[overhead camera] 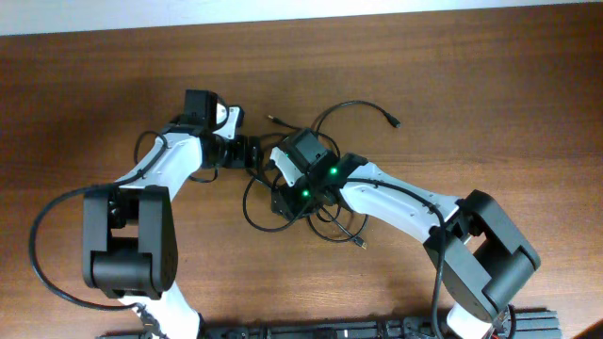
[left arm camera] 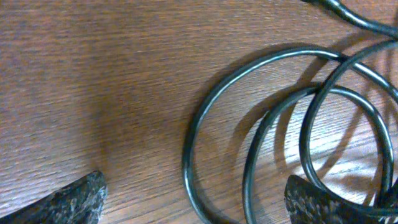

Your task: Untangle cables

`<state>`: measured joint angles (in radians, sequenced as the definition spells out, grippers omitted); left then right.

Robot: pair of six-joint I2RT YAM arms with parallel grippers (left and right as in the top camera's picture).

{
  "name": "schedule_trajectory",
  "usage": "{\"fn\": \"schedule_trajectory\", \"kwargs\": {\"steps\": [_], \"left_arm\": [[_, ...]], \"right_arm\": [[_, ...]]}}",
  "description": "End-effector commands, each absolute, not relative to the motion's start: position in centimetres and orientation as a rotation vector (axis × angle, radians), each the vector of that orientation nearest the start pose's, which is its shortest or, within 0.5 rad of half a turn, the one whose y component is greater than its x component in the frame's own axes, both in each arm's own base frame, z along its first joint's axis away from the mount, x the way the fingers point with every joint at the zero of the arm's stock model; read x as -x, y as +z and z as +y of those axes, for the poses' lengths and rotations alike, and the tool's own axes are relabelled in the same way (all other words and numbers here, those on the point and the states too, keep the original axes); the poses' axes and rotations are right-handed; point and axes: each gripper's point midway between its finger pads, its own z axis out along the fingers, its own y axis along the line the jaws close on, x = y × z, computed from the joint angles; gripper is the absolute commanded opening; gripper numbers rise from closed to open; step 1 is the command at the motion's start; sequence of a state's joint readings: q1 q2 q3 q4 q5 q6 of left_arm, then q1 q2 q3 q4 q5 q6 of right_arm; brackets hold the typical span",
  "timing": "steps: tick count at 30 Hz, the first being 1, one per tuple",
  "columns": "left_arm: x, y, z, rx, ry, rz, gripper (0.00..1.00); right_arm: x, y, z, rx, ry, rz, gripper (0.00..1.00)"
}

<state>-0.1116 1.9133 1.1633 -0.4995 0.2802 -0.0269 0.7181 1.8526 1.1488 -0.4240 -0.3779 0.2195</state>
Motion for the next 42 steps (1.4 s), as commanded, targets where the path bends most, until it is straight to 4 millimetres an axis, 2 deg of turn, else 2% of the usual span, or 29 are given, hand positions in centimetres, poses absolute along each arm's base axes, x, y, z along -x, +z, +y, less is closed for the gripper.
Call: {"fn": "schedule_trajectory", "kwargs": {"steps": [1,3,4,6,10,14,16,18,21,22,23,24,25,27,29,33,36,37,38,39,40,41,42], "left_arm": [[-38.2,-1.5,-10.3,-0.282,-0.441,2.874,0.9],[-38.1,-2.2,-9.9,-0.28,-0.396,2.895,0.79],[-38.0,-2.5,-9.6,-0.276,-0.368,2.908,0.67],[-37.3,-3.0,-9.5,-0.272,-0.369,2.94,0.4],[-36.8,-3.1,-9.4,-0.27,-0.37,2.965,0.34],[-36.7,-3.1,-9.4,-0.27,-0.37,2.967,0.33],[-36.7,-3.1,-9.4,-0.27,-0.37,2.967,0.33],[-36.7,-3.1,-9.4,-0.27,-0.37,2.967,0.33],[-36.7,-3.1,-9.4,-0.27,-0.373,2.967,0.34],[-36.7,-3.0,-9.7,-0.273,-0.401,2.961,0.38],[-36.8,-2.6,-11.1,-0.284,-0.524,2.933,0.59],[-36.9,-2.0,-12.3,-0.298,-0.628,2.898,0.76],[-37.2,-1.1,-14.0,-0.356,-0.771,2.83,0.82],[-37.8,-0.1,-15.6,-0.41,-0.883,2.742,0.79],[-38.1,0.1,-16.8,-0.485,-0.876,2.699,0.77],[-38.0,-0.9,-18.2,-0.606,-0.7,2.703,0.73],[-36.7,-1.8,-19.9,-0.671,-0.714,2.723,0.71],[-36.0,-2.3,-20.4,-0.691,-0.719,2.745,0.66],[-35.5,-2.5,-20.6,-0.702,-0.722,2.759,0.53],[-35.5,-2.5,-20.6,-0.701,-0.723,2.762,0.33],[-35.5,-2.5,-20.6,-0.701,-0.727,2.762,0.17],[-35.5,-2.5,-20.5,-0.696,-0.727,2.762,0.06],[-35.6,-2.4,-20.4,-0.693,-0.726,2.761,0.01]], "right_arm": [[-27.8,4.5,32.6,0.804,0.757,2.691,0.28],[-27.4,4.6,32.9,0.814,0.792,2.693,0.09],[-27.4,4.6,32.8,0.814,0.79,2.696,0.04],[-27.9,4.5,32.2,0.754,0.778,2.721,0.04],[-30.4,4.3,28.2,0.522,0.712,2.81,0.04],[-34.4,8.1,19.7,0.214,0.559,2.781,0.04],[-36.2,10.5,13.4,-0.047,0.369,2.731,0.04],[-36.6,11.9,6.3,-0.312,0.178,2.686,0.04],[-35.6,10.9,1.7,-0.482,0.068,2.724,0.04],[-35.2,10.5,0.9,-0.516,0.06,2.743,0.04],[-34.9,10.1,0.5,-0.535,0.049,2.765,0.04],[-34.8,9.8,0.5,-0.536,0.05,2.776,0.04],[-34.6,9.5,0.6,-0.537,0.047,2.789,0.04],[-34.5,9.3,0.6,-0.538,0.045,2.798,0.04],[-34.5,9.3,0.7,-0.538,0.049,2.799,0.04],[-34.4,9.3,0.6,-0.538,0.047,2.804,0.04],[-34.4,9.2,0.6,-0.538,0.047,2.805,0.04],[-34.4,9.2,0.6,-0.537,0.046,2.806,0.04],[-34.4,9.2,0.6,-0.532,0.046,2.807,0.04],[-34.4,9.2,0.6,-0.532,0.045,2.806,0.04],[-34.4,9.2,0.6,-0.532,0.046,2.806,0.04],[-34.4,9.2,0.6,-0.526,0.045,2.808,0.04],[-34.4,9.2,0.6,-0.523,0.043,2.808,0.04]]}}
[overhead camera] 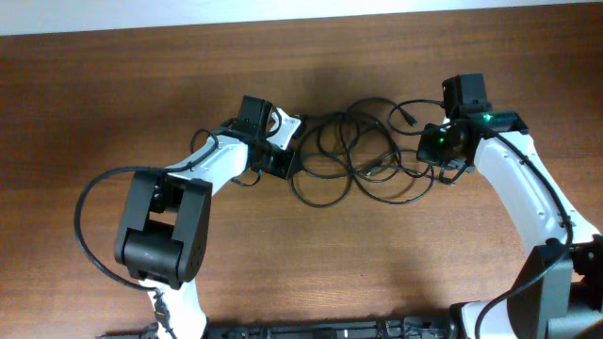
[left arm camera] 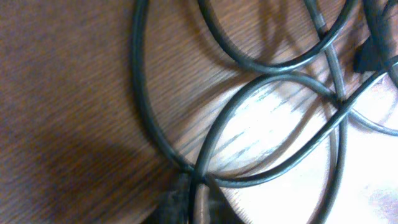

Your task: Untangle cables

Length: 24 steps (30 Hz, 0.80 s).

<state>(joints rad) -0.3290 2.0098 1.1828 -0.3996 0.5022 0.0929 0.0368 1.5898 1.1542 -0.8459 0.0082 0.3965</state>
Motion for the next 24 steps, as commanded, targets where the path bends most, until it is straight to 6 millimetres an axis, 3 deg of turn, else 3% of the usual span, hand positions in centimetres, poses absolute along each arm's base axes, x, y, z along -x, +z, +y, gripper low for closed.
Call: {"fn": "schedule_trajectory", "kwargs": {"steps": [1,4,7,8,9,11,13,16,18,21,23,24], "left_arm": [[-35.8,-2.2,-20.1,-0.68,-0.721,2.764,0.0],[-37.7,0.1,-16.3,-0.54,-0.681,2.788,0.0],[-41.0,4.2,-6.9,-0.257,-0.45,2.754,0.0],[-41.4,5.4,-4.9,-0.193,-0.43,2.728,0.0],[-41.7,6.4,-3.0,-0.132,-0.413,2.704,0.0],[-41.8,9.6,4.2,0.23,-0.377,2.616,0.0],[-41.1,11.0,7.6,0.456,-0.429,2.552,0.0],[-40.0,11.7,9.8,0.585,-0.556,2.495,0.0],[-39.8,11.6,10.0,0.616,-0.563,2.497,0.0],[-39.8,11.6,9.4,0.651,-0.59,2.5,0.0],[-40.2,11.6,7.3,0.583,-0.61,2.523,0.03],[-40.6,11.7,5.4,0.499,-0.62,2.541,0.4]], "right_arm": [[-34.4,9.2,0.5,-0.524,0.035,2.807,0.04],[-34.4,9.3,-0.2,-0.535,-0.013,2.799,0.04],[-33.6,9.4,-2.5,-0.557,-0.208,2.792,0.04],[-33.5,9.4,-2.8,-0.559,-0.238,2.788,0.04],[-33.5,9.5,-3.1,-0.561,-0.259,2.782,0.04],[-33.5,9.5,-3.5,-0.577,-0.271,2.776,0.04],[-33.5,9.5,-4.0,-0.605,-0.267,2.772,0.04],[-33.3,9.4,-4.8,-0.654,-0.235,2.772,0.04],[-33.3,9.3,-5.0,-0.663,-0.235,2.772,0.04],[-33.4,9.3,-5.0,-0.662,-0.232,2.77,0.04],[-33.5,9.1,-3.9,-0.647,-0.152,2.788,0.04],[-33.7,9.0,-3.0,-0.64,-0.076,2.799,0.04]]}}
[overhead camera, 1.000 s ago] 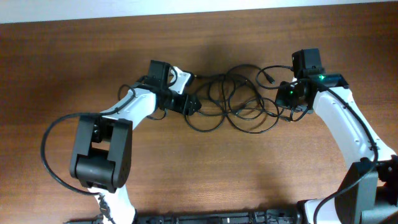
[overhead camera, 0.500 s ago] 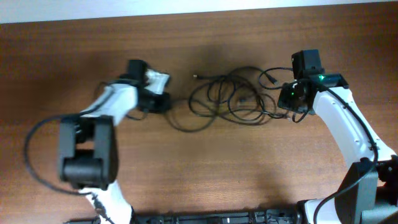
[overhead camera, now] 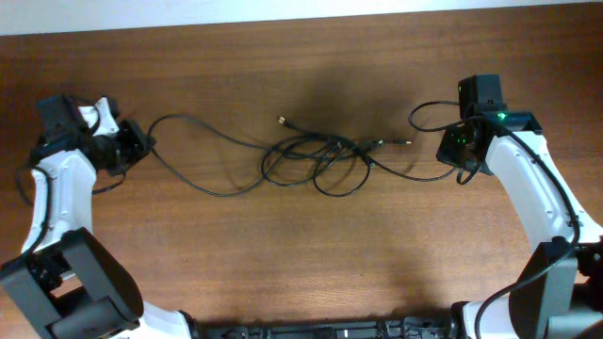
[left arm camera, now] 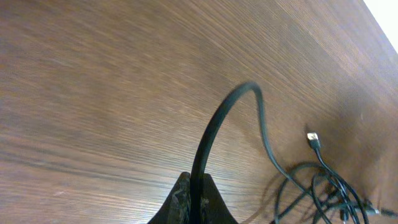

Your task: Untangle cables

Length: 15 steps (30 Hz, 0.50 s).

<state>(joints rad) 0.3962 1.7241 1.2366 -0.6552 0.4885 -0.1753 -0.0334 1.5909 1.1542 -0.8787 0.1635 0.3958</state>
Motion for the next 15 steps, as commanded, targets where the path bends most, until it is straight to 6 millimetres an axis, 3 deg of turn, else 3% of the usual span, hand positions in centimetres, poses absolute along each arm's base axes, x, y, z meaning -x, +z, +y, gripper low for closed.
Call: {"fn": "schedule_trajectory", "kwargs": {"steps": [1,2,3,4,10,15], "left_arm": [[-41.4,11.9,1.9,0.289,-0.62,2.553,0.74],[-41.8,12.1,-0.2,0.16,-0.619,2.553,0.82],[-41.9,12.1,-1.2,0.099,-0.617,2.55,0.86],[-42.0,12.3,-3.6,-0.042,-0.615,2.539,0.89],[-40.6,12.5,-14.6,-0.538,-0.638,2.471,0.87],[-39.7,11.3,-19.4,-0.693,-0.6,2.448,0.89]], "right_arm": [[-33.7,9.0,-3.0,-0.639,-0.071,2.8,0.04],[-33.7,9.0,-3.0,-0.639,-0.071,2.8,0.04],[-33.6,9.0,-3.0,-0.639,-0.071,2.801,0.04],[-33.6,9.0,-3.0,-0.639,-0.071,2.801,0.04],[-33.6,9.0,-3.0,-0.64,-0.073,2.804,0.04],[-33.4,8.9,-3.0,-0.641,-0.074,2.809,0.04]]}}
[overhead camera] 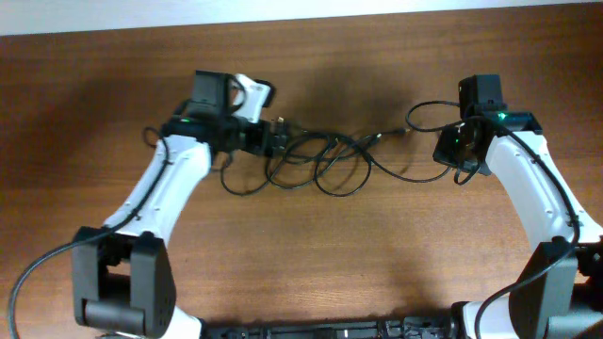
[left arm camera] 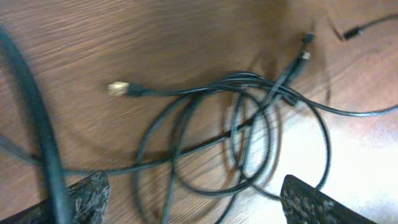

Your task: Untangle cables

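Observation:
A tangle of thin black cables (overhead camera: pixel 320 162) lies at the middle of the wooden table, with loops crossing over one another (left arm camera: pixel 249 124). One plug end (left arm camera: pixel 118 88) points left and two more ends (left arm camera: pixel 305 40) lie at the far side. My left gripper (overhead camera: pixel 273 139) hovers low at the tangle's left edge. It is open (left arm camera: pixel 199 208), with loops on the table between its spread fingers (left arm camera: pixel 87 193). My right gripper (overhead camera: pixel 450 155) stays at the right. A cable strand and a small loop (overhead camera: pixel 424 111) run into it, though its fingers are hidden.
The brown table (overhead camera: pixel 311 264) runs out to all sides, with a pale wall strip along the back edge. A thick dark cable (left arm camera: pixel 37 137) passes close by the left wrist camera. The arm bases stand at the front edge.
My left gripper was at the far left, shut on a cable drawn out long. Now it is back at the tangle's left edge and open, the cable let go and slack. The right arm has not moved.
Both grippers were at a bunched tangle in the centre, the left one open. Then the right had gone to the right with a strand and the left was shut on one. The left then held it at the far left. Now it stands open by the looser tangle.

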`<state>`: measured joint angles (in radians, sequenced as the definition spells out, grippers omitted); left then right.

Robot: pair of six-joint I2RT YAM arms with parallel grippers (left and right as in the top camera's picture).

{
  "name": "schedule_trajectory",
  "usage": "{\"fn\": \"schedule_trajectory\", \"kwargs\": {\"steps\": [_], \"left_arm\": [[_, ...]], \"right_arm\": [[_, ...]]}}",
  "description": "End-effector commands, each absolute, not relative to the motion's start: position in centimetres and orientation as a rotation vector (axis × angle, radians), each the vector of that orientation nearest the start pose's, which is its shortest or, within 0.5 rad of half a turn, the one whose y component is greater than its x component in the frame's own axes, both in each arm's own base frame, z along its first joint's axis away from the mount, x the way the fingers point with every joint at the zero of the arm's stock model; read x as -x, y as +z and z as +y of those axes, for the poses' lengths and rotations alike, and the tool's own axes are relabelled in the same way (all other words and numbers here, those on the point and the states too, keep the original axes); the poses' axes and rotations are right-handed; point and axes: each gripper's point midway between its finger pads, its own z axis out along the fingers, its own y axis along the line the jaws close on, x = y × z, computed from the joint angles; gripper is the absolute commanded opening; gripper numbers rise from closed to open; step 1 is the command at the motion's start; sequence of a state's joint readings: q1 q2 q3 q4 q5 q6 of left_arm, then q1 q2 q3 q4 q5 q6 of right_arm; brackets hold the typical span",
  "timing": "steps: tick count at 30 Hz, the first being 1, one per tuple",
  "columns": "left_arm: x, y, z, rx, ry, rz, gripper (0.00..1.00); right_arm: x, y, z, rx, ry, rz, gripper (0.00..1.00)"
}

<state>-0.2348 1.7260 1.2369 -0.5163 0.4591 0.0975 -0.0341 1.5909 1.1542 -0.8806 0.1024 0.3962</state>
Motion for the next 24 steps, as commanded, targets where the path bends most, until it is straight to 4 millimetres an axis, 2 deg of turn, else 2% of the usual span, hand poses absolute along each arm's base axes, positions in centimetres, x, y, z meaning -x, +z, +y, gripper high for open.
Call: {"fn": "schedule_trajectory", "kwargs": {"steps": [1,5,12,17,18,19,20,22,24], "left_arm": [[-39.6,11.0,-20.6,-0.728,-0.609,2.435,0.9],[-39.5,9.9,-23.3,-0.797,-0.629,2.401,0.9],[-38.8,4.8,-24.5,-0.847,-0.588,2.498,0.89],[-37.9,3.5,-24.6,-0.863,-0.592,2.545,0.84],[-37.8,3.4,-24.5,-0.863,-0.591,2.55,0.75],[-37.8,3.4,-24.5,-0.863,-0.591,2.551,0.61],[-37.7,3.4,-24.4,-0.864,-0.59,2.557,0.31],[-37.9,2.9,-23.6,-0.85,-0.517,2.584,0.03],[-38.3,2.2,-21.1,-0.811,-0.351,2.641,0.0]], "right_arm": [[-33.4,9.0,-3.0,-0.641,-0.074,2.809,0.04],[-33.4,8.9,-3.0,-0.641,-0.074,2.809,0.04],[-33.4,8.8,-3.0,-0.641,-0.075,2.812,0.04],[-33.4,8.8,-3.0,-0.642,-0.075,2.813,0.04],[-33.4,8.8,-3.0,-0.641,-0.075,2.812,0.04],[-33.4,8.8,-3.0,-0.642,-0.075,2.812,0.04],[-33.4,8.8,-3.0,-0.642,-0.075,2.813,0.04],[-33.3,8.8,-3.0,-0.64,-0.077,2.817,0.04],[-33.3,8.8,-3.0,-0.605,-0.083,2.828,0.04]]}}
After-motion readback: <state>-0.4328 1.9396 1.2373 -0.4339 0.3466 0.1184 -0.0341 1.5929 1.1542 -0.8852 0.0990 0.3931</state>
